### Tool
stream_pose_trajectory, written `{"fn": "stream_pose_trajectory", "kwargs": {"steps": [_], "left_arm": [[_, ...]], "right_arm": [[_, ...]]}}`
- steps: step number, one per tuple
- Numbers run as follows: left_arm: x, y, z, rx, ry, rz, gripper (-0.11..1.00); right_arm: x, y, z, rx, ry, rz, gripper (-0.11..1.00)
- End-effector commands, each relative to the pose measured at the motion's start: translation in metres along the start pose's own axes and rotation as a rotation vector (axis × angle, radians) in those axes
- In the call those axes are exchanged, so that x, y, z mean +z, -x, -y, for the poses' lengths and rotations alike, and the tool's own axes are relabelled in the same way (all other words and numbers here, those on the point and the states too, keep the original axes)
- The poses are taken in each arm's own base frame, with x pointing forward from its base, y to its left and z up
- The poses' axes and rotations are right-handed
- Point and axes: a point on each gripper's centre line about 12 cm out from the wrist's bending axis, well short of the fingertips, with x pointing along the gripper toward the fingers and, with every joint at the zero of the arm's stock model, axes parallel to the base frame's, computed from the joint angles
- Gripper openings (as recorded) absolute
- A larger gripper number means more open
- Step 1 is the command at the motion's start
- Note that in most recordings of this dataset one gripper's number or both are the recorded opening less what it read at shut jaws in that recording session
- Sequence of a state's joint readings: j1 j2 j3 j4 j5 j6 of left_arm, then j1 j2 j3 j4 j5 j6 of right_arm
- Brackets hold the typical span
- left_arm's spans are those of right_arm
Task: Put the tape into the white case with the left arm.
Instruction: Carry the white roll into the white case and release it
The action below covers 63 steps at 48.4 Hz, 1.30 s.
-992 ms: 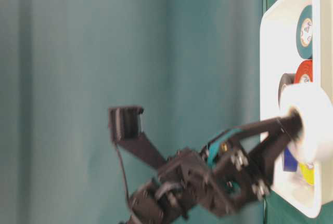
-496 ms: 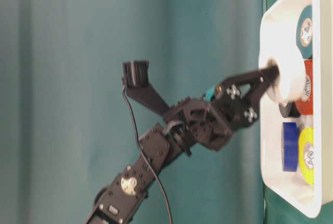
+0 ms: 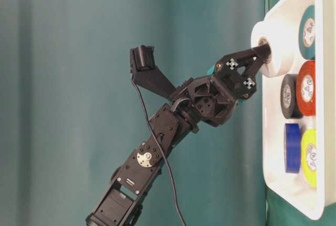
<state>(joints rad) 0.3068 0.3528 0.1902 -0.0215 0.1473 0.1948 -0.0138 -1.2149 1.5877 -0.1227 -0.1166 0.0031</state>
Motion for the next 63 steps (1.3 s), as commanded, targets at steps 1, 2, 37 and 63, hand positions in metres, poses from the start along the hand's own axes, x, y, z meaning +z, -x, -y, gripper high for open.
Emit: {"fn": "stream_pose_trajectory", "kwargs": {"steps": [1, 2, 37, 63], "left_arm": [[0.022, 0.010, -0.007, 0.017, 0.008, 0.069, 0.28], [0.022, 0.009, -0.006, 0.016, 0.007, 0.069, 0.28], [0.023, 0.025, -0.006, 0.018, 0.007, 0.079, 0.94], [0.024, 0.074, 0.015, -0.010, -0.020, 0.132, 0.94]], "right_arm": [[0.005, -0.001, 0.000, 0.000, 0.002, 0.015, -0.09], [0.005, -0.001, 0.000, 0.000, 0.002, 0.014, -0.09], [0.005, -0.001, 0.000, -0.001, 0.002, 0.018, -0.09], [0.005, -0.001, 0.000, 0.000, 0.002, 0.017, -0.09]]}}
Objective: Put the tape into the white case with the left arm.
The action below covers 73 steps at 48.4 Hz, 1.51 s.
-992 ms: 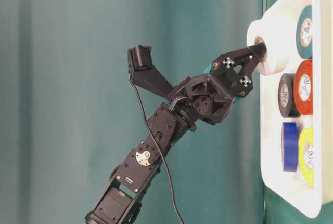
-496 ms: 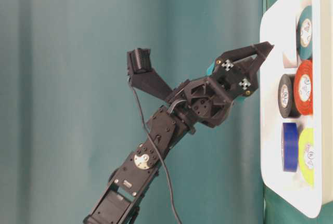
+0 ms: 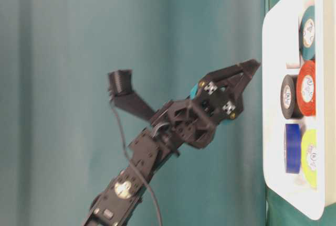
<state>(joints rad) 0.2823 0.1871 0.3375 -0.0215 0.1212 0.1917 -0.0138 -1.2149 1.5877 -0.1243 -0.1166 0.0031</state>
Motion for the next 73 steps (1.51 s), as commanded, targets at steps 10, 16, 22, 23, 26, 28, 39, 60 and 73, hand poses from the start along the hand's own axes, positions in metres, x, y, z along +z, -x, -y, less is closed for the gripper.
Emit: {"fn": "stream_pose_trajectory", "kwargs": {"steps": [10, 16, 22, 23, 26, 28, 39, 60, 73], "left_arm": [[0.025, 0.046, 0.025, -0.026, -0.026, 0.160, 0.94], [0.020, 0.060, 0.045, -0.063, -0.047, 0.186, 0.94], [0.015, 0.073, 0.067, -0.105, -0.071, 0.203, 0.94], [0.015, 0.076, 0.070, -0.112, -0.074, 0.210, 0.94], [0.011, 0.081, 0.080, -0.132, -0.085, 0.218, 0.94], [0.008, 0.085, 0.085, -0.143, -0.092, 0.221, 0.94], [-0.007, 0.106, 0.109, -0.205, -0.112, 0.227, 0.94], [-0.028, 0.117, 0.130, -0.261, -0.122, 0.199, 0.94], [-0.033, 0.127, 0.128, -0.262, -0.125, 0.205, 0.94]], "right_arm": [[0.005, -0.001, 0.000, -0.001, 0.000, 0.018, -0.09], [0.005, -0.001, 0.000, -0.001, 0.000, 0.018, -0.09], [0.005, -0.001, 0.000, -0.001, 0.000, 0.017, -0.09], [0.004, -0.001, 0.000, 0.000, 0.000, 0.015, -0.09], [0.005, -0.001, 0.000, -0.001, 0.000, 0.017, -0.09], [0.005, -0.001, 0.000, -0.001, 0.000, 0.015, -0.09], [0.005, -0.001, 0.000, -0.001, 0.000, 0.017, -0.09], [0.004, -0.001, 0.000, 0.000, 0.000, 0.015, -0.09], [0.004, -0.001, 0.000, 0.000, 0.002, 0.015, -0.09]]}}
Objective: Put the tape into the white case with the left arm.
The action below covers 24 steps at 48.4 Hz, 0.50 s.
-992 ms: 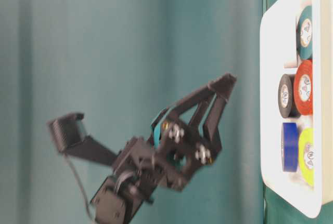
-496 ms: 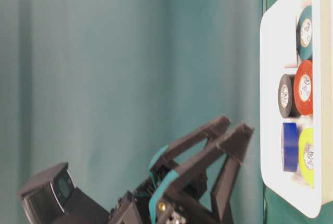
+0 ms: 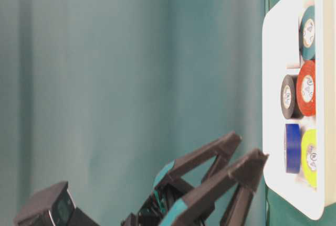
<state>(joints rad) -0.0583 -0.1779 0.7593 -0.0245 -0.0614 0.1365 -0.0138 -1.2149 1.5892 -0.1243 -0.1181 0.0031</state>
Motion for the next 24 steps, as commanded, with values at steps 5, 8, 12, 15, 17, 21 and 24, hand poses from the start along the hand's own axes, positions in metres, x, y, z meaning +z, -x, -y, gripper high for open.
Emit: {"fn": "stream_pose_trajectory", "kwargs": {"steps": [5, 8, 12, 15, 17, 21, 24], "left_arm": [[0.008, 0.013, 0.000, 0.004, 0.003, 0.051, 0.94], [0.007, 0.014, 0.000, 0.004, 0.002, 0.055, 0.94], [0.003, 0.017, 0.001, 0.004, 0.002, 0.052, 0.94], [0.000, 0.020, 0.001, 0.002, 0.001, 0.049, 0.94], [-0.003, 0.023, 0.001, 0.003, 0.002, 0.047, 0.94], [-0.007, 0.030, 0.002, 0.004, 0.003, 0.049, 0.94], [-0.010, 0.036, 0.002, 0.003, 0.004, 0.054, 0.94]], "right_arm": [[0.005, -0.001, 0.000, -0.001, 0.000, 0.015, -0.09], [0.005, -0.001, 0.000, -0.001, 0.000, 0.017, -0.09], [0.006, -0.001, 0.001, -0.001, 0.000, 0.017, -0.09], [0.005, -0.001, 0.000, -0.001, 0.000, 0.015, -0.09], [0.006, -0.001, 0.001, -0.002, 0.000, 0.018, -0.09], [0.006, -0.001, 0.001, -0.001, 0.000, 0.018, -0.09], [0.006, -0.001, 0.001, -0.001, 0.000, 0.018, -0.09]]}}
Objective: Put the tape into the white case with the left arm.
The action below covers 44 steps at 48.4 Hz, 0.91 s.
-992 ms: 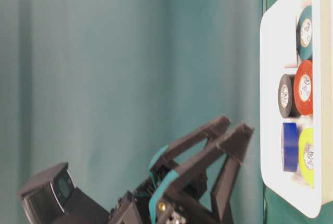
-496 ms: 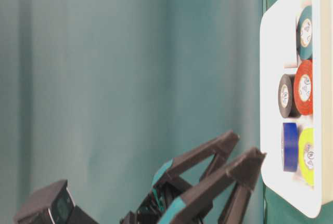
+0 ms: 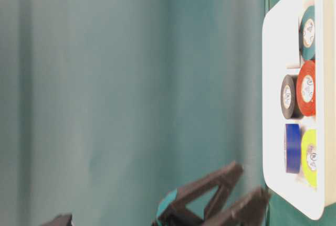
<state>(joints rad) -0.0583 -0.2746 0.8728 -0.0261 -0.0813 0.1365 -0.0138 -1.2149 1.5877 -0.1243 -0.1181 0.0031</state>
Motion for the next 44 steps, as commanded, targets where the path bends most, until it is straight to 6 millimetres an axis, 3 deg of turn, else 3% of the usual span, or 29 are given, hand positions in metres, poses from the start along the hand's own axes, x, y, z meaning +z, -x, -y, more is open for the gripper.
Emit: {"fn": "stream_pose_trajectory", "kwargs": {"steps": [1, 9, 31, 44], "left_arm": [[0.008, 0.013, 0.000, 0.003, 0.003, 0.051, 0.94], [0.005, 0.024, 0.000, 0.008, 0.003, 0.087, 0.94], [-0.021, 0.030, 0.003, 0.004, 0.006, 0.043, 0.93], [-0.022, 0.062, 0.003, 0.011, 0.004, 0.119, 0.93]], "right_arm": [[0.005, -0.001, 0.001, -0.002, 0.000, 0.015, -0.09], [0.005, -0.001, 0.000, -0.001, 0.000, 0.017, -0.09], [0.005, -0.001, 0.000, -0.001, 0.000, 0.017, -0.09], [0.002, 0.000, 0.000, 0.000, 0.000, 0.002, -0.09]]}}
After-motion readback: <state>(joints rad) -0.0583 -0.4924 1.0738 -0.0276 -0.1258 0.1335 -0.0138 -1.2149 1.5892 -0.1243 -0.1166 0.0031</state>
